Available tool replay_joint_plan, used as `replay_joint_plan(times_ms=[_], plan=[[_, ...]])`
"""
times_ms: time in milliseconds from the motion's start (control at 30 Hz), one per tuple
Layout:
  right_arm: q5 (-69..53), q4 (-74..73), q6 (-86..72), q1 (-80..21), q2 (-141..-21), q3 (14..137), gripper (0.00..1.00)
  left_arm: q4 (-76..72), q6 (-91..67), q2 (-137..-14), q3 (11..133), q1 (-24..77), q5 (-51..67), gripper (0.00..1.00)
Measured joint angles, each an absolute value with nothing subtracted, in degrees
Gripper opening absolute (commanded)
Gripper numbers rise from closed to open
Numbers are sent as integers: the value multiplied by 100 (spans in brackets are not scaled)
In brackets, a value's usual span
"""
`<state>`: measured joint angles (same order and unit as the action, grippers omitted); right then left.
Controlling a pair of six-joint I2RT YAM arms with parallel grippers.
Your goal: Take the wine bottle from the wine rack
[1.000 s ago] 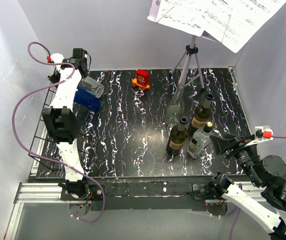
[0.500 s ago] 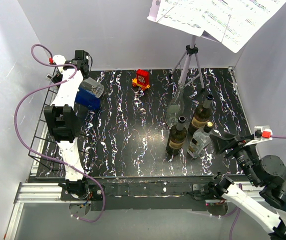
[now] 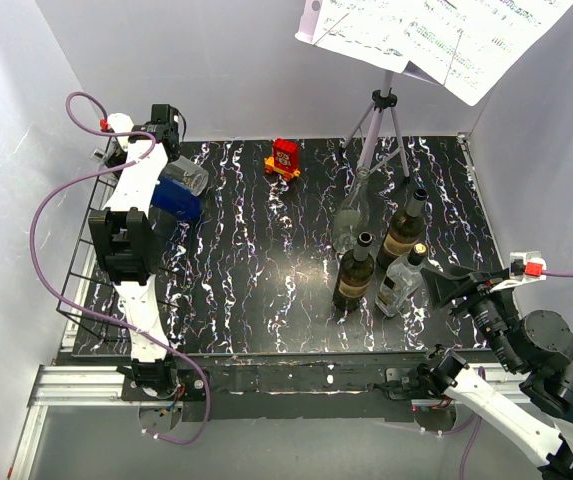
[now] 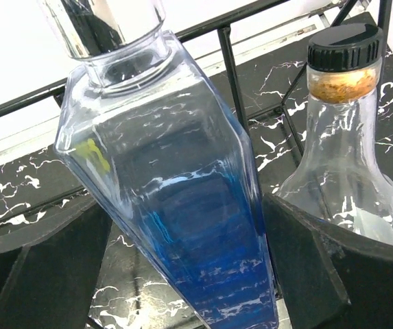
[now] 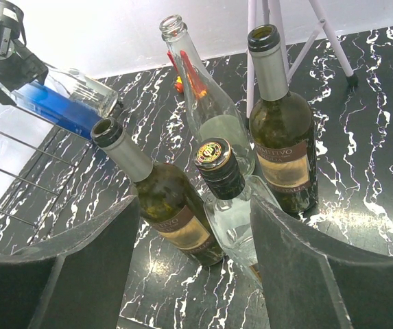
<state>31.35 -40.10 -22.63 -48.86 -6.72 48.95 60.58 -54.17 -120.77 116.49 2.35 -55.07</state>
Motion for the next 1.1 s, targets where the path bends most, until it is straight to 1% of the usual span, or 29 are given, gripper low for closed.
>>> replay_joint_plan(times_ms=[67,300,367,467,533,567,1100], plan=[[3135,-4012,-2255,-4886,-672,4895,73,6014,-5398,-12088,11649,235,-5511,78],[3135,-4012,-2250,-4886,-668,4895,73,5839,-5450,-12138,11649,248,-5527,49],[3135,-4012,-2248,-4886,-668,4895,73,5839,-5446,-12138,11649,248,-5531,39],[3135,-4007,-2244,-4888,-668,4895,73,5839,-5443,-12138,11649,248,-5533,20],[3135,-4005,-2230,-4886,-668,4895,73,5839,-5443,-12136,11649,252,-5544,6],[3135,-4001,-2228,-4886,-668,4895,73,5839,-5441,-12136,11649,259,-5551,1],[3107,-3892,-2228,-4886,-668,4897,73,5437,-5142,-11754,11192,670,-5918,0]])
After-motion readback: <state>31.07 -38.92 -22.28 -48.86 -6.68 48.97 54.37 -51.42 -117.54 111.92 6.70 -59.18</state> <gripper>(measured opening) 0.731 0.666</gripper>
